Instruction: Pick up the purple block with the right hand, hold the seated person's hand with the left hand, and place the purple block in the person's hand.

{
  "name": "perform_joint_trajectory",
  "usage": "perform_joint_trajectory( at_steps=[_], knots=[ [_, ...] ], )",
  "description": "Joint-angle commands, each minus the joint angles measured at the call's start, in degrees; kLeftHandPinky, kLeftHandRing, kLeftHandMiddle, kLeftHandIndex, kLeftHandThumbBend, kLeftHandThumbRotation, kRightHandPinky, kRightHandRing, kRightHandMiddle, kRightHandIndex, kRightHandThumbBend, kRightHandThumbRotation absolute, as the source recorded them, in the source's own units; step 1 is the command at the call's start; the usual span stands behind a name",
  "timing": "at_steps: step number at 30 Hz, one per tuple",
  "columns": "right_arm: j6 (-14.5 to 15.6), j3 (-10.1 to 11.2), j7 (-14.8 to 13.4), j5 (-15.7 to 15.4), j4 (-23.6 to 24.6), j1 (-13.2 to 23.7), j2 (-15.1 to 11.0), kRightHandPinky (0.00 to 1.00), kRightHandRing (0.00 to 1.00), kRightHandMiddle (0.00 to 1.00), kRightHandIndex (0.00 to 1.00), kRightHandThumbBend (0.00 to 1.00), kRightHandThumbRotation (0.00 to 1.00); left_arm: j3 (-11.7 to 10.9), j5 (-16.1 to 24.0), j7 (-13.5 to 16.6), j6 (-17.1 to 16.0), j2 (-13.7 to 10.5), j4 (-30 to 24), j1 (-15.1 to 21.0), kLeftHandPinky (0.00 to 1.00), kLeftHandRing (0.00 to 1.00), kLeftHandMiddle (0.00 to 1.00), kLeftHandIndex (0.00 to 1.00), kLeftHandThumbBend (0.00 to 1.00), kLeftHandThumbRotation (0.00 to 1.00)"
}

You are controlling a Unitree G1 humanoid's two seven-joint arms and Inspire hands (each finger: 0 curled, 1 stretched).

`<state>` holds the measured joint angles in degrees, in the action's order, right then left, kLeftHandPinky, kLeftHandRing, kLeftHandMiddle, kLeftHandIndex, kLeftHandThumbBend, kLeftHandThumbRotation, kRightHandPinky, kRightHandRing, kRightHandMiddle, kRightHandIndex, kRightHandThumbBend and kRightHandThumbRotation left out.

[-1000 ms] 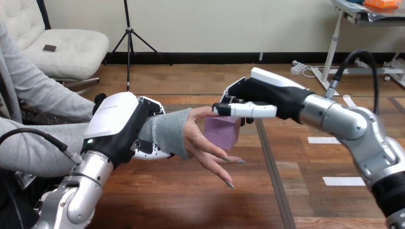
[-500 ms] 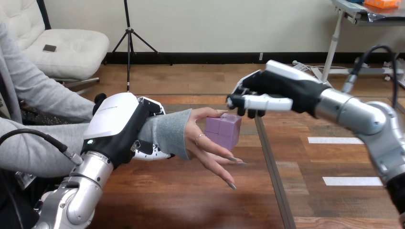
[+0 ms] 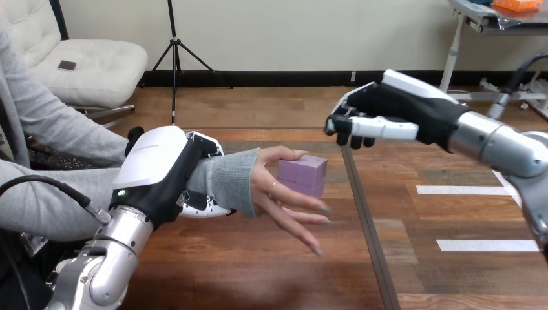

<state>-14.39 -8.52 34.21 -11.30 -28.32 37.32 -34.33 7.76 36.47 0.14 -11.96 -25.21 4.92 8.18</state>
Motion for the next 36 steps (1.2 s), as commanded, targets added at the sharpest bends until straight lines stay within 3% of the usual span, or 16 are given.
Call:
perform_joint_trajectory(
  at_steps=[1, 19, 36],
  knots=[
    [-1.15, 3.12, -0.23, 2.97, 3.49, -1.47, -0.90, 0.50, 0.53, 0.57, 0.60, 0.84, 0.92, -1.68, -0.82, 2.12, -1.17, 0.09, -5.66, 2.98, 0.20, 0.27, 0.33, 0.34, 0.68, 0.00],
    [-2.89, 8.85, -1.05, 11.19, 9.55, -11.35, 0.26, 0.50, 0.55, 0.59, 0.62, 0.81, 0.95, -2.06, -0.28, 3.41, -0.77, 0.22, -7.43, 1.01, 0.20, 0.27, 0.32, 0.33, 0.68, 0.00],
    [-4.26, 11.92, -3.37, 16.20, 13.47, -20.70, 3.25, 0.49, 0.56, 0.61, 0.64, 0.84, 0.96, -3.09, -0.38, 3.56, -0.73, -0.11, -8.69, -0.47, 0.19, 0.26, 0.32, 0.33, 0.68, 0.00]
  ],
)
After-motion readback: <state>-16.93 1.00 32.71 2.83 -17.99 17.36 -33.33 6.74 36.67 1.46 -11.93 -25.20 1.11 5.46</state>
